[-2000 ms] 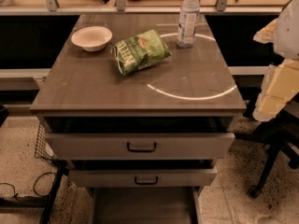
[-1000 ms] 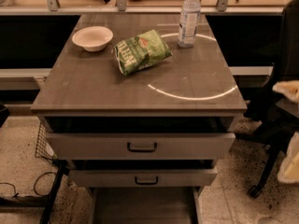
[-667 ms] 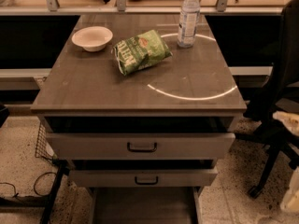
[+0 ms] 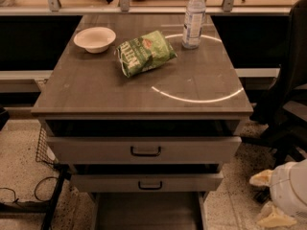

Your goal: Close bottom drawer

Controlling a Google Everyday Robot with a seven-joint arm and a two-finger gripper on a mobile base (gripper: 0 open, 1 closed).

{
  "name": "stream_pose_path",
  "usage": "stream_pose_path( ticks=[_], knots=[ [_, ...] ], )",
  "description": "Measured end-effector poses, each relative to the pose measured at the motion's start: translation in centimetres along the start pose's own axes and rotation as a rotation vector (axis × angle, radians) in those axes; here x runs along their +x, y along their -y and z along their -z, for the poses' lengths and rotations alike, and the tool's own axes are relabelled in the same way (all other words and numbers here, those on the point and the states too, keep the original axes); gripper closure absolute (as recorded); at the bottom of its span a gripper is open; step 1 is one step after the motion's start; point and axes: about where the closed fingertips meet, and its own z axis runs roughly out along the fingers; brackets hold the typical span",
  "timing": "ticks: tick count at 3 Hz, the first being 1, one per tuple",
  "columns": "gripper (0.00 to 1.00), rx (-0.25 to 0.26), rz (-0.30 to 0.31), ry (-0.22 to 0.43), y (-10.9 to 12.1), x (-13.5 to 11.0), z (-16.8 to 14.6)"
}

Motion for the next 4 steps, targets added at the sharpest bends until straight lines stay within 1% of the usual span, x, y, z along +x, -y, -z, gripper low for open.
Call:
stream_pose_path(
  ticks=[1, 2, 3, 4],
  knots=[
    [0.64, -0.035, -0.037, -0.008, -2.2, 0.0, -4.2],
    [0.87, -0.035, -0.042, -0.008, -2.5, 0.1, -4.6],
    [1.0, -0.036, -0.039, -0.017, -2.4, -0.1, -4.8],
    [1.0, -0.069, -0.015, -0.048, -3.4, -0.2, -8.6]
  ],
)
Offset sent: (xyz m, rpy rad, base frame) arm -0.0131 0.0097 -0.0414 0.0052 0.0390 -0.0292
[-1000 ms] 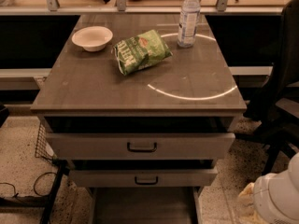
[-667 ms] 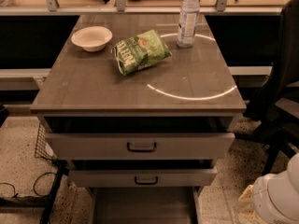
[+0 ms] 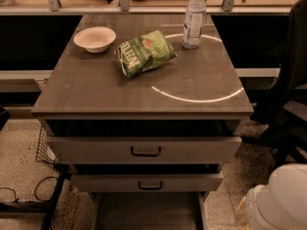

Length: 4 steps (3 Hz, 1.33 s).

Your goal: Close bottom drawer

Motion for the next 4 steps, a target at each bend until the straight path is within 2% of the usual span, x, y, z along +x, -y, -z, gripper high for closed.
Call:
stream_pose_path(
  ticks=[1, 2, 3, 4],
  knots=[
    [1.0, -0.047, 0.026, -0.056, -2.2, 1.4, -8.1],
    [1.0, -0.106, 0.102, -0.09, -4.8, 1.8, -15.0],
    [1.0, -0.139, 0.103, -0.128, -6.1, 3.6, -18.8],
    [1.0, -0.162, 0.064, -0.12, -7.7, 4.1, -23.0]
  ],
)
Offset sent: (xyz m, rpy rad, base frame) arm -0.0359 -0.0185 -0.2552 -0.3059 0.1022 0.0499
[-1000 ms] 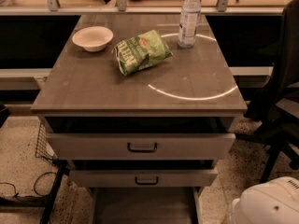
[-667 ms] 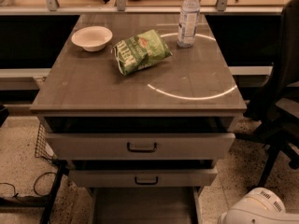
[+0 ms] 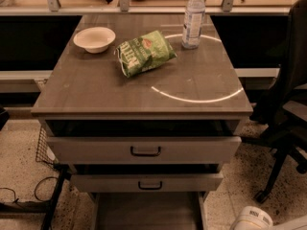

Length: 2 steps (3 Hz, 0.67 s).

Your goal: Close bottom drawer

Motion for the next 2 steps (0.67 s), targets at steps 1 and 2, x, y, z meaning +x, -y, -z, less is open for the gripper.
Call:
stream_pose_path(
  ticks=[1, 2],
  knots=[
    [1.0, -0.009, -0.023, 0.023, -0.4, -0.5, -3.7],
    [1.0, -0.014, 0.007, 0.086, -1.3, -1.6, -8.9]
  ],
)
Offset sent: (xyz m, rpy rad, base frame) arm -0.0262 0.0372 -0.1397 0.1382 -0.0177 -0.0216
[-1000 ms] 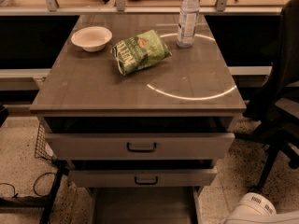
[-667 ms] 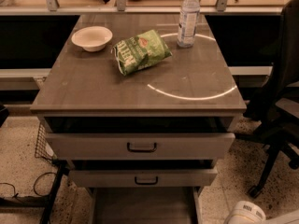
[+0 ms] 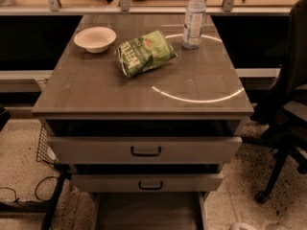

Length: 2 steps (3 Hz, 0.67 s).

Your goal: Close bottom drawer

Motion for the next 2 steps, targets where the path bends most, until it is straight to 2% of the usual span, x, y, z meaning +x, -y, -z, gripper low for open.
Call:
stream_pose_path(
  ticks=[1, 2],
  knots=[
    [1.0, 0.0, 0.0, 0.0, 0.0, 0.0, 0.0],
    [1.0, -0.014, 0.02, -0.008, -0.1, -0.8, -2.5]
  ],
)
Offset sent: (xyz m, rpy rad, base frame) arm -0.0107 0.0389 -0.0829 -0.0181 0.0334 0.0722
